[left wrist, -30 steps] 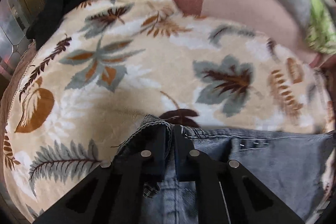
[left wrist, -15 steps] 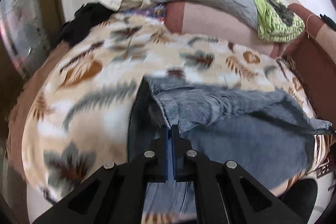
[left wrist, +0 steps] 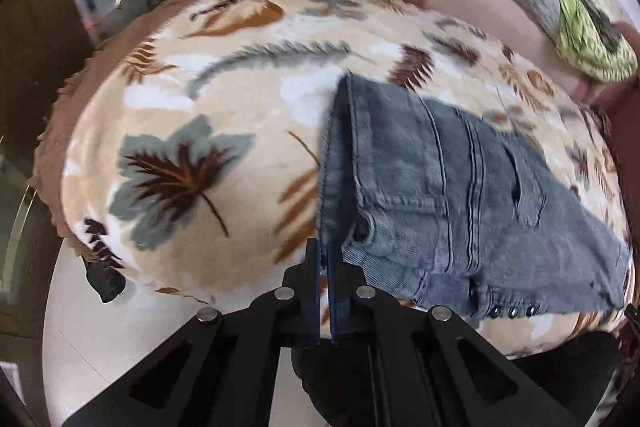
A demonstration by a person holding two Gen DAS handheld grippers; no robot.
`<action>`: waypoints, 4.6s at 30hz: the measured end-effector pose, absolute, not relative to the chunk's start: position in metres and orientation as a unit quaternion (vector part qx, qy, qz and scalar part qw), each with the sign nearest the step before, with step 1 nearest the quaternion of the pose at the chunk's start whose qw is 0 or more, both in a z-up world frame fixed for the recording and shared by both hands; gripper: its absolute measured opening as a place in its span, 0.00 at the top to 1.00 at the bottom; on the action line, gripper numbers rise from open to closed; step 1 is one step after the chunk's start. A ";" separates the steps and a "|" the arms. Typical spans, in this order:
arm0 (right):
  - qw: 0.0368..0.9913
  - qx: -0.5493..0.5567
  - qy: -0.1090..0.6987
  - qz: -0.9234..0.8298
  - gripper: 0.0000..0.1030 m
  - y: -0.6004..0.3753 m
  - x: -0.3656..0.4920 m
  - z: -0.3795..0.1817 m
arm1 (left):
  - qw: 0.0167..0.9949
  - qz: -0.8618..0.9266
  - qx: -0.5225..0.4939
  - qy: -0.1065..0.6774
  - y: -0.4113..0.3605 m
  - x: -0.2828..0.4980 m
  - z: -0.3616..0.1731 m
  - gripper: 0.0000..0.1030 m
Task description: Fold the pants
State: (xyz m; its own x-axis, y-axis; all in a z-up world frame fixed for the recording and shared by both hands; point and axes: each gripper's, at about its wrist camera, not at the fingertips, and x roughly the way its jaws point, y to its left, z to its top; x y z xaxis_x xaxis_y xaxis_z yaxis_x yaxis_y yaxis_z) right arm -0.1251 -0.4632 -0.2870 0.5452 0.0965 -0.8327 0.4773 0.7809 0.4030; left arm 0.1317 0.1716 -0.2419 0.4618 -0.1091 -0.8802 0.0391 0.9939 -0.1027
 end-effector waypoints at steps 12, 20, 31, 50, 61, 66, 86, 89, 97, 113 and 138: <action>0.832 0.340 0.423 -0.112 0.38 -0.443 -0.116 -0.280 | 0.846 -0.052 -0.088 0.523 0.162 0.122 -0.246 0.38; 0.832 0.344 0.421 -0.110 0.38 -0.438 -0.118 -0.282 | 0.813 -0.081 -0.160 0.554 0.147 0.125 -0.264 0.38; 0.832 0.347 0.423 -0.093 0.38 -0.428 -0.113 -0.287 | 0.777 -0.054 -0.227 0.585 0.128 0.159 -0.297 0.74; 0.828 0.394 0.388 -0.095 0.38 -0.446 -0.120 -0.293 | 0.810 -0.079 -0.170 0.556 0.152 0.133 -0.254 0.90; 0.854 0.288 0.413 -0.132 0.38 -0.466 -0.050 -0.281 | 0.804 -0.052 -0.131 0.577 0.136 0.127 -0.276 0.86; 0.825 0.290 0.469 -0.123 0.38 -0.484 -0.010 -0.306 | 0.807 -0.042 -0.117 0.577 0.138 0.121 -0.277 0.77; 0.822 0.216 0.489 -0.197 0.84 -0.489 0.023 -0.314 | 0.877 -0.053 0.005 0.477 0.073 0.091 -0.214 0.61; 0.818 0.215 0.490 -0.210 0.84 -0.490 0.014 -0.315 | 0.861 -0.089 0.012 0.500 0.043 0.090 -0.231 0.60; 0.870 0.169 0.450 -0.109 0.84 -0.420 0.030 -0.261 | 0.839 -0.119 0.025 0.530 -0.020 0.099 -0.260 0.51; 0.821 0.168 0.545 -0.015 0.84 -0.300 0.083 -0.334 | 0.829 -0.103 0.068 0.545 -0.048 0.134 -0.298 0.45; 0.833 0.055 0.519 0.182 0.75 -0.192 0.206 -0.304 | 0.828 -0.154 0.077 0.533 -0.045 0.106 -0.305 0.18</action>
